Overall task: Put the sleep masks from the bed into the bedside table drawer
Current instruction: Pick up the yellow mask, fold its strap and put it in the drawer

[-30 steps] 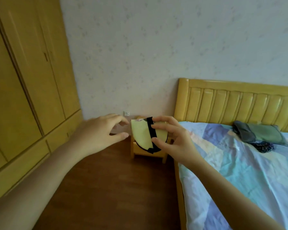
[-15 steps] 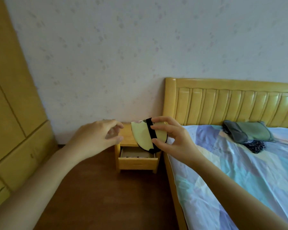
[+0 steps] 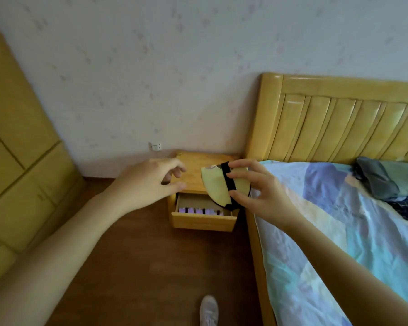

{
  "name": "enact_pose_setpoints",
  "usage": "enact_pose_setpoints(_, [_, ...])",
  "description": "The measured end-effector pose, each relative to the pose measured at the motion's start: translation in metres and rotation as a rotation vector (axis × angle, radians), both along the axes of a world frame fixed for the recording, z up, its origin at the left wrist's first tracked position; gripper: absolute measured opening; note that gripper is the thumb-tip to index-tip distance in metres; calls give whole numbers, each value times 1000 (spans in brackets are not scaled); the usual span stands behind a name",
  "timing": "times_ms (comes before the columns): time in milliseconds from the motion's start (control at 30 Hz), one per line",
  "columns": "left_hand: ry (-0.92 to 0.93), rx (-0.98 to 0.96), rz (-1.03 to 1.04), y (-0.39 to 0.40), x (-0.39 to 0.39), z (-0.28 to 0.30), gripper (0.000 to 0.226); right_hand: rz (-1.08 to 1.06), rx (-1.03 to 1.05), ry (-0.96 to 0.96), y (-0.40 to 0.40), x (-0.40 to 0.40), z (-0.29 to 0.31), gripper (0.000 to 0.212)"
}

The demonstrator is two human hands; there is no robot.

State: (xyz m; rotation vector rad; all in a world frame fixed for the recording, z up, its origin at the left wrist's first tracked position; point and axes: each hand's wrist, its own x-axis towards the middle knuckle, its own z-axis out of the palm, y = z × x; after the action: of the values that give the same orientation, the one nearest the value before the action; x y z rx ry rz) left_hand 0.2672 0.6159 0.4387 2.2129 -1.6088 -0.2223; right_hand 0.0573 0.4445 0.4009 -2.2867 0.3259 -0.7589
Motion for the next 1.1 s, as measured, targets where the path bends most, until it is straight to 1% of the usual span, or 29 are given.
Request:
enact_pose_setpoints(100, [7, 59, 25, -49, 29, -24, 31, 41, 40, 49, -48, 38, -38, 31])
enact_pose_setpoints(233, [61, 128, 67, -115, 67, -63, 31, 82, 108, 138, -108, 83, -85, 31])
enact_pose_setpoints(367, [170, 223, 97, -166, 99, -120, 32, 100, 212, 260, -155, 117, -135, 31])
enact_pose_setpoints(600, [325, 387, 140, -217, 153, -228, 28, 73, 370, 429, -204, 165, -226, 31])
enact_pose_setpoints(733, [530, 443, 144, -243, 178, -292, 28, 43, 458, 523, -223, 193, -279, 31])
enact_pose_setpoints(867, [782, 498, 166, -268, 203, -355, 40, -42, 541, 566, -236, 228, -334, 32])
enact_pose_setpoints(967, [902, 497, 249, -291, 228, -399, 47, -74, 601, 560, -245, 259, -376, 32])
enact_pose_setpoints(1100, [1064, 509, 396, -320, 252, -464, 48, -148, 682, 549, -262, 296, -432, 34])
